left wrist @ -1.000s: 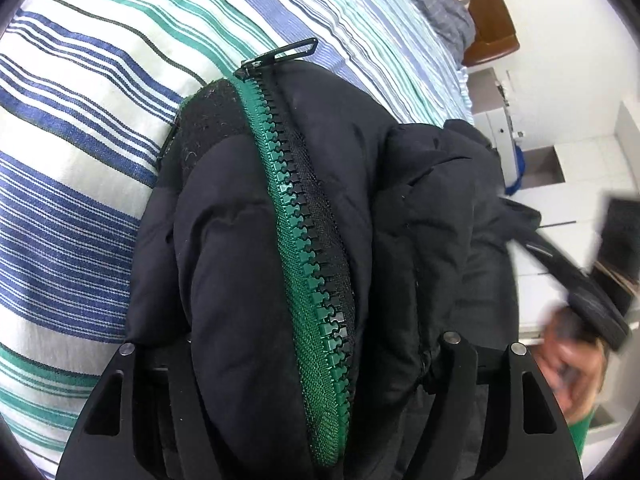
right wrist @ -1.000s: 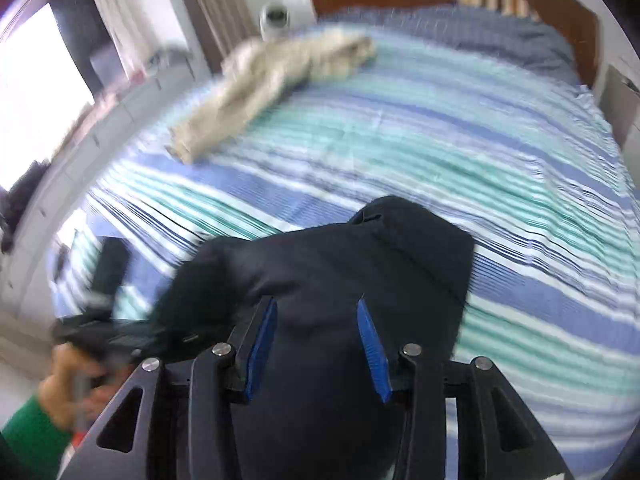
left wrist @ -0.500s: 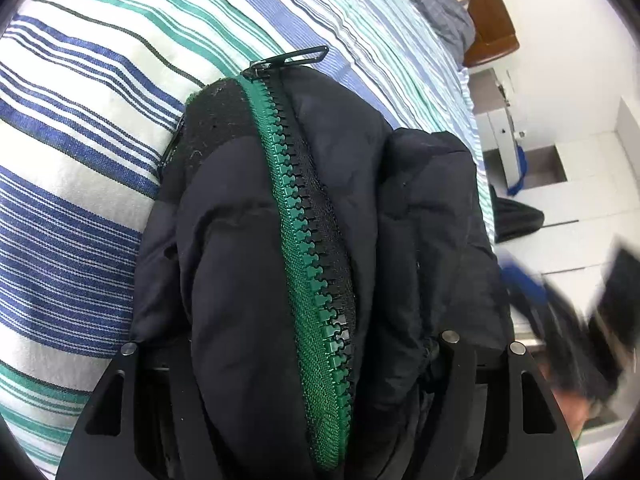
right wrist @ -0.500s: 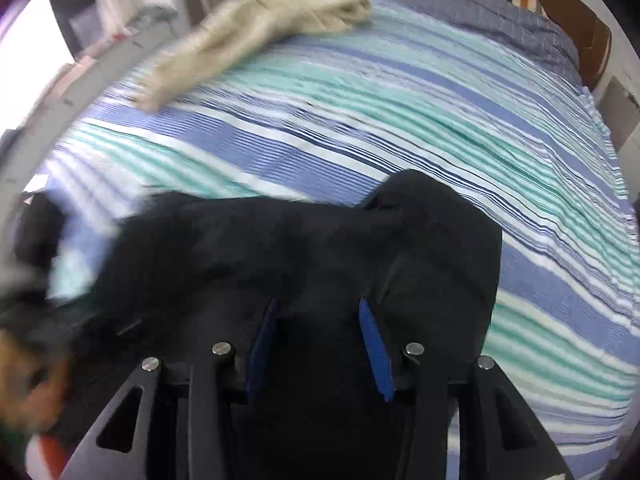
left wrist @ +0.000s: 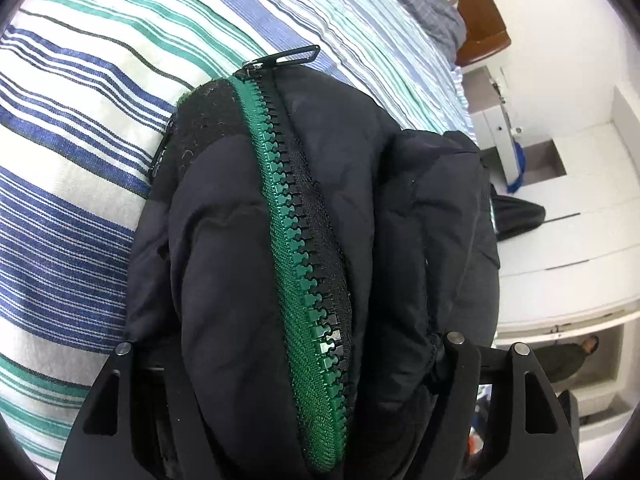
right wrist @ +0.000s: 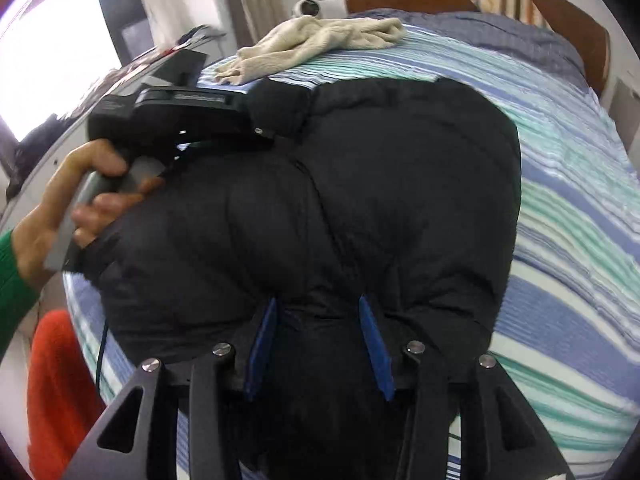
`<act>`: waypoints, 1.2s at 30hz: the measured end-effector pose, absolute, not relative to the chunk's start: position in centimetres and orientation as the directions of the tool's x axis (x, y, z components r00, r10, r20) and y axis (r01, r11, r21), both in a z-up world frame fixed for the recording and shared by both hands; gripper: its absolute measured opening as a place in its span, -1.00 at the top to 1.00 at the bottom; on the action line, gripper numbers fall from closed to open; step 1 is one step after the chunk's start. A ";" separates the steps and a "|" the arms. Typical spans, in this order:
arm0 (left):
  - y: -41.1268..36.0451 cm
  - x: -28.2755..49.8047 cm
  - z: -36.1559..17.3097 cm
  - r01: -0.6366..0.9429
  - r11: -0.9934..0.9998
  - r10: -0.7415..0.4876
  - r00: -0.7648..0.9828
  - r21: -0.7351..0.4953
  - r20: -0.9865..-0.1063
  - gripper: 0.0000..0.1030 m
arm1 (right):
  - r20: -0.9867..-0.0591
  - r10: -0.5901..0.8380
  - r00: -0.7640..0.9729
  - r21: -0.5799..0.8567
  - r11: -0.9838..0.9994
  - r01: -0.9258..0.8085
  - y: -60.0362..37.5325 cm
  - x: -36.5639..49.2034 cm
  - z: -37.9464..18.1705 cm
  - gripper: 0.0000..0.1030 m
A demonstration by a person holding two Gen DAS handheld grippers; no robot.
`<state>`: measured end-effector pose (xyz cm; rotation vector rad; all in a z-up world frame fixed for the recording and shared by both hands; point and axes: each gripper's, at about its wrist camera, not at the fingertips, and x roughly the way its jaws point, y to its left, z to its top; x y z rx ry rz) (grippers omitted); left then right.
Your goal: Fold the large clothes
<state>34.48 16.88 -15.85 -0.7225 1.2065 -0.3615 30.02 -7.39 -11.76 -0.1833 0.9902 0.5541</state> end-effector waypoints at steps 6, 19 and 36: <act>17.0 33.6 -14.6 -0.116 0.751 -0.578 0.362 -0.650 -0.731 -0.57 | -0.814 0.347 0.465 0.069 0.854 -0.516 -6.9 29.4 -10.9 0.14; 20.6 22.5 -4.3 0.119 0.867 -0.477 0.474 -0.483 -0.740 -0.99 | -0.703 0.314 0.638 0.098 0.931 -0.350 -14.7 21.3 -6.4 -0.25; 26.8 22.8 -12.2 -0.093 0.713 -0.560 0.521 -0.695 -0.644 -0.98 | -0.745 0.559 0.364 0.345 0.790 -0.508 -3.8 31.9 -7.3 0.16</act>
